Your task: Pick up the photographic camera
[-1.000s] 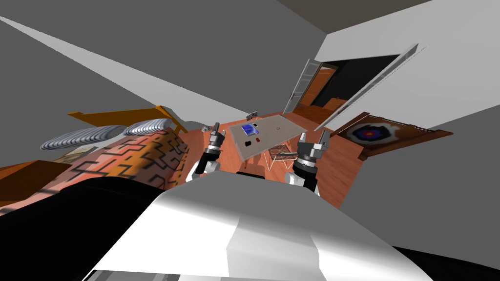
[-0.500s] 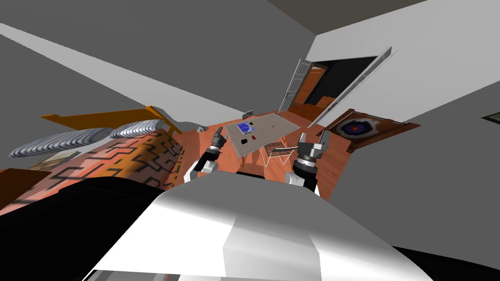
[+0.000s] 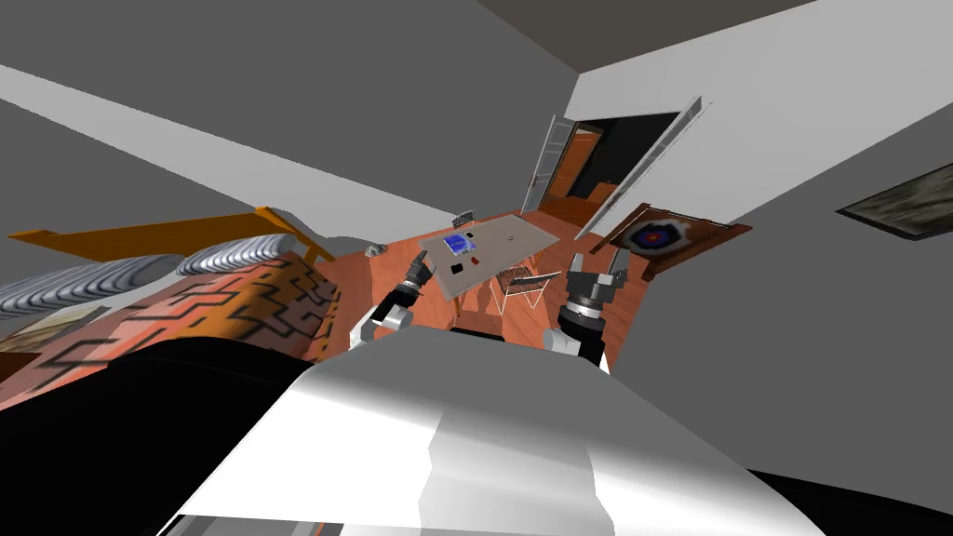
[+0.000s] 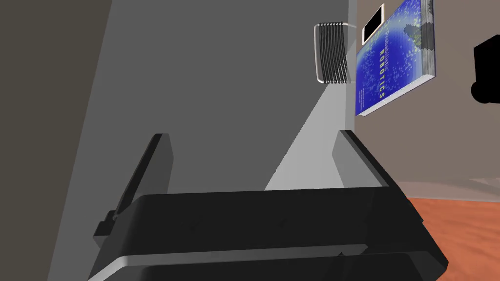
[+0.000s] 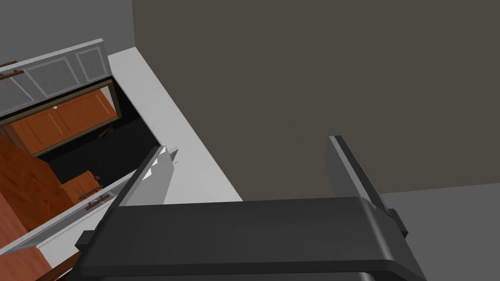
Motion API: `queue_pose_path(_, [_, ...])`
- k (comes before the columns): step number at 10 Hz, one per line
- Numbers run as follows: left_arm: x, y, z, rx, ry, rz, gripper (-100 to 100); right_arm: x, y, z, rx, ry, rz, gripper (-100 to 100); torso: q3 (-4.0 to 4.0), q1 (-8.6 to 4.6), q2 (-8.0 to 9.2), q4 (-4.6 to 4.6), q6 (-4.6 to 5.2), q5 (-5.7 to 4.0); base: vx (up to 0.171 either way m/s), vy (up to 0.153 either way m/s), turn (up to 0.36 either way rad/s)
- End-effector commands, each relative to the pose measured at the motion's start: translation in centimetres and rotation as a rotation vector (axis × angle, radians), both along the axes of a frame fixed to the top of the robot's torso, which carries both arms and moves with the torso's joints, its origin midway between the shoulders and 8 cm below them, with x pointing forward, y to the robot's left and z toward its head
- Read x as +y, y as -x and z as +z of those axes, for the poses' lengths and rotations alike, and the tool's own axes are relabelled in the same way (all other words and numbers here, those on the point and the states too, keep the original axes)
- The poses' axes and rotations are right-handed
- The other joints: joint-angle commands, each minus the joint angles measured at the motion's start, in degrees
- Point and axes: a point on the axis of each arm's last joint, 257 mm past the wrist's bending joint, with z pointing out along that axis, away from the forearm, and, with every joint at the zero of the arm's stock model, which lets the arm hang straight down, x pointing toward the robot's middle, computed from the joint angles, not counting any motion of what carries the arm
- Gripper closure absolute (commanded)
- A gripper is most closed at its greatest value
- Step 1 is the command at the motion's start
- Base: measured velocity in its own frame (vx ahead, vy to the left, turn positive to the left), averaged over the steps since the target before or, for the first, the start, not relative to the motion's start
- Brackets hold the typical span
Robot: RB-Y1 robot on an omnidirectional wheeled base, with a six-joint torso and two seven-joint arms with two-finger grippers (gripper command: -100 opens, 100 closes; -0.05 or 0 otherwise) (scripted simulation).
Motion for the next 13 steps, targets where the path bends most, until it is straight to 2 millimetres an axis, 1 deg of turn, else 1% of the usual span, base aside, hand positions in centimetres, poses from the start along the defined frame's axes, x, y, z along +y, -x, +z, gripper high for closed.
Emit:
queue_pose_path(1, [0.8, 0.0, -3.6, 0.106, 0.037, -0.002, -100, 0.0, 0.0, 0.0, 0.0, 0.0, 0.0, 0, 0.0, 0.0, 0.0, 0.0, 0.0, 0.0, -0.009, -0.081, -0.273])
queue_pose_path(2, [1.0, 0.0, -3.9, 0.112, 0.062, 0.001, -100, 0.0, 0.0, 0.0, 0.0, 0.0, 0.0, 0, -0.01, -0.07, -0.02, -0.01, 0.01, -0.01, 0.007, -0.06, -0.079])
queue_pose_path(3, [1.5, 0.0, -6.0, 0.176, 0.085, 0.002, -100, 0.0, 0.0, 0.0, 0.0, 0.0, 0.0, 0, -0.03, -0.01, -0.06, -0.01, -0.04, -0.01, 0.019, -0.061, -0.164])
queue_pose_path(4, [1.9, 0.1, -6.6, 0.19, 0.103, 0.009, -100, 0.0, 0.0, 0.0, 0.0, 0.0, 0.0, 0, -0.06, -0.01, -0.1, -0.02, 0.0, 0.0, 0.013, -0.044, -0.096])
queue_pose_path(5, [2.8, 0.3, -9.4, 0.266, 0.126, 0.02, -100, 0.0, 0.0, 0.0, 0.0, 0.0, 0.0, 0, -0.06, 0.05, -0.11, -0.02, -0.03, 0.01, 0.023, -0.044, -0.189])
queue_pose_path(6, [2.9, 0.4, -9.4, 0.269, 0.147, 0.022, -100, 0.0, 0.0, 0.0, 0.0, 0.0, 0.0, 0, -0.08, 0.06, -0.14, -0.03, 0.0, 0.01, 0.03, -0.03, -0.095])
queue_pose_path(7, [3.8, 0.7, -11.9, 0.34, 0.173, 0.035, -100, 0.0, 0.0, 0.0, 0.0, 0.0, 0.0, 0, -0.09, 0.11, -0.15, -0.03, -0.04, 0.02, 0.045, -0.037, -0.149])
queue_pose_path(8, [4.0, 0.8, -12.3, 0.348, 0.192, 0.041, -100, 0.0, 0.0, 0.0, 0.0, 0.0, 0.0, 0, -0.11, 0.09, -0.2, -0.04, -0.01, 0.02, 0.036, -0.029, -0.11])
queue_pose_path(9, [5.0, 1.3, -14.7, 0.418, 0.214, 0.057, -100, 0.0, 0.0, 0.0, 0.0, 0.0, 0.0, 0, -0.11, 0.11, -0.19, -0.04, -0.03, 0.02, 0.044, -0.038, -0.236])
queue_pose_path(10, [5.2, 1.5, -15.1, 0.428, 0.238, 0.065, -100, 0.0, 0.0, 0.0, 0.0, 0.0, 0.0, 0, -0.12, 0.09, -0.2, -0.04, -0.01, 0.01, 0.043, -0.024, -0.106])
queue_pose_path(11, [6.0, 1.9, -16.8, 0.485, 0.259, 0.076, -100, 0.0, 0.0, 0.0, 0.0, 0.0, 0.0, 0, -0.12, 0.13, -0.2, -0.04, -0.05, 0.02, 0.072, -0.03, -0.215])
queue_pose_path(12, [6.6, 2.3, -17.8, 0.506, 0.284, 0.094, -100, 0.0, 0.0, 0.0, 0.0, 0.0, 0.0, 0, -0.16, 0.13, -0.29, -0.06, -0.01, 0.02, 0.061, -0.014, -0.096])
queue_pose_path(13, [8.0, 3.2, -20.1, 0.575, 0.309, 0.121, -100, 0.0, 0.0, 0.0, 0.0, 0.0, 0.0, 0, -0.16, 0.17, -0.27, -0.06, -0.06, 0.03, 0.062, -0.022, -0.186])
